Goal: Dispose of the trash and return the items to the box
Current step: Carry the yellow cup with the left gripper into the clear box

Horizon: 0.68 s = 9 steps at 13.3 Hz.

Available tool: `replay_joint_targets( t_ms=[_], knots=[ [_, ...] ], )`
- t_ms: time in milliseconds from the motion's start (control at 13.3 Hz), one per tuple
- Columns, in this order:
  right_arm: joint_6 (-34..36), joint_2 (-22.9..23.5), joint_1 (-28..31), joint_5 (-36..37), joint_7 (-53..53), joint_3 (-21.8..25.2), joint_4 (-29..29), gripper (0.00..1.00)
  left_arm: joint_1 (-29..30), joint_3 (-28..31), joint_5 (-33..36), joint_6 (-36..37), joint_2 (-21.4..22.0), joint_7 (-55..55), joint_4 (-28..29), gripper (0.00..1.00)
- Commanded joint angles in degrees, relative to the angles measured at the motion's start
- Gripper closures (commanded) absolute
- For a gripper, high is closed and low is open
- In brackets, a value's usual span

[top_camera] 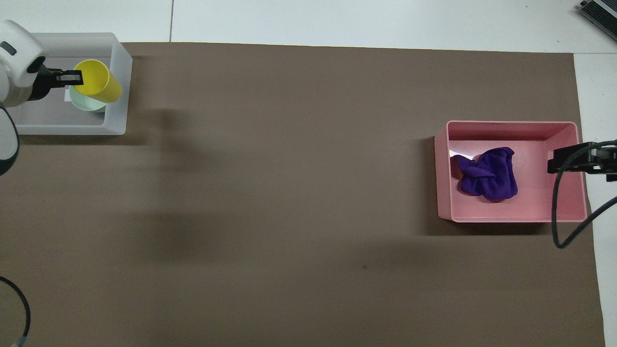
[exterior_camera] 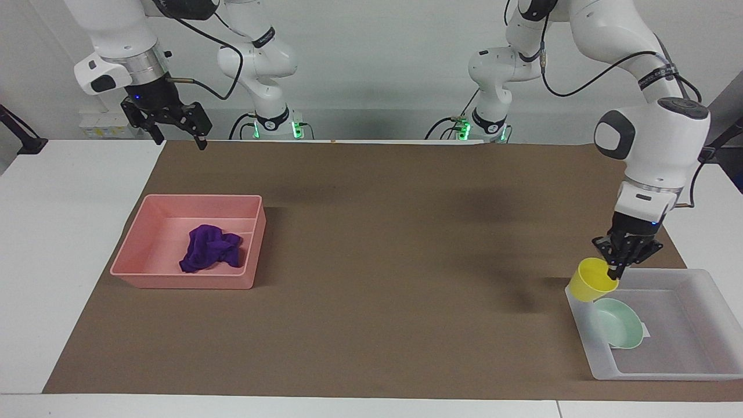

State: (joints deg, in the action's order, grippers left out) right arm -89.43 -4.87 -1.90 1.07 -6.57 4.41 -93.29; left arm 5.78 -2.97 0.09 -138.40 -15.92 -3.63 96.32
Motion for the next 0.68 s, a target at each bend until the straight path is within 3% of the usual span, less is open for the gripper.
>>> replay_joint_targets(
  t_ms=[0,377,603],
  knots=[
    [-1.1,-1.54,0.23,0.43,0.68,-0.37,-1.98,0.0,3.35,-0.64,0.44,-1.69,-4.2,-1.21,-4.11,1.0],
    [-1.1,-1.54,0.23,0.43,0.51,-0.37,-1.98,0.0,5.03,-0.64,-0.7,-8.98,-8.16,-1.12,-2.89,1.0],
    [-1.1,-1.54,0.23,0.43,0.6,-0.37,-2.07,0.0,5.12,-0.64,-0.88,-15.12,-9.83,-1.03,1.4,1.0]
  ],
)
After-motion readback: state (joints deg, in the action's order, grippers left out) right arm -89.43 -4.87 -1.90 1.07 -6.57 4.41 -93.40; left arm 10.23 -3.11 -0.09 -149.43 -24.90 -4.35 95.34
